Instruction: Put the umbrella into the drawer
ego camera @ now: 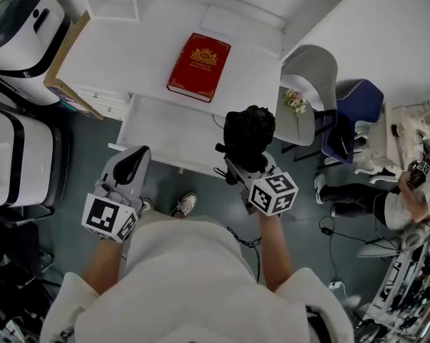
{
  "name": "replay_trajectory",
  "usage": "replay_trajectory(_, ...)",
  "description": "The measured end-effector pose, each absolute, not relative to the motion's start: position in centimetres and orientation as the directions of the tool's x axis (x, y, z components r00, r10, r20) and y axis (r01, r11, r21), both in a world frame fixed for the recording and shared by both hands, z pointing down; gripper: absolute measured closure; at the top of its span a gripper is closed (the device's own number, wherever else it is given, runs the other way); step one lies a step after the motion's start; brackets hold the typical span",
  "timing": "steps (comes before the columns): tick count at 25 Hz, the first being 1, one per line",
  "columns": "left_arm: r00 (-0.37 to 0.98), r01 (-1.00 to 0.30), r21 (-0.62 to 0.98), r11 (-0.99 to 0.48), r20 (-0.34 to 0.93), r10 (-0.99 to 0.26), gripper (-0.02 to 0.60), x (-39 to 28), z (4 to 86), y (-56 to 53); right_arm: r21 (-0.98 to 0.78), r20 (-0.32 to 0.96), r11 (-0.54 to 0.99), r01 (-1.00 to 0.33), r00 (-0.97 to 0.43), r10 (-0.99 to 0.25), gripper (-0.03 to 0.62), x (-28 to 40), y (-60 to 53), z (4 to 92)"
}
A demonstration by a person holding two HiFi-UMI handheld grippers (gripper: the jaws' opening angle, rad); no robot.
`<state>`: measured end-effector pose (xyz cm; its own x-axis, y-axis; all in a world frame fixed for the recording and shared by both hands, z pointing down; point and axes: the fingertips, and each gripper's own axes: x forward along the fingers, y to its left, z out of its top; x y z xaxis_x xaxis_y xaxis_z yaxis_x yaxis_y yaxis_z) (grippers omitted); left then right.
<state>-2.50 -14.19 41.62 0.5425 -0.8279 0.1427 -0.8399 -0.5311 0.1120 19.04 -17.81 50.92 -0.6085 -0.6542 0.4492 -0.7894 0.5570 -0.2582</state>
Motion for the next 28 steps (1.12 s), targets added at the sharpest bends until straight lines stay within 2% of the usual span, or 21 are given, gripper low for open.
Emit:
replay_trajectory(6,0.524,-0.851,0.123,-0.51,0.157,-0.837,0.568,-2.7,42.3,-14.0,-0.143,0.541,0.636,-0.758,-0.598,-0.591,0.316,17.3,-19.5,54.0)
replay_trajectory(12,0.495,-0.869,0.126,-0.479,0.172,-0.852,0.567,-3.2,42.9,-14.5,-0.147,0.593,0.678,-0.721,-0.613,-0.523,0.316,15.4,-21.0,56.8)
replay_trajectory(19,0.446,-0.895,0.129,-0.427,0.205,-0.871,0.568,-4.3,43.9,-14.6,-0.031,0.701,0.779,-0.626,-0.569,-0.43,0.316,14.0,-21.7,61.3)
replay_trajectory(28,0.393,-0.919,0.133,-0.371,0.248,-0.885,0.567,-5.7,45.1,-13.4,-0.045,0.807,0.831,-0.555,-0.51,-0.297,0.316,12.1,-22.5,68.5)
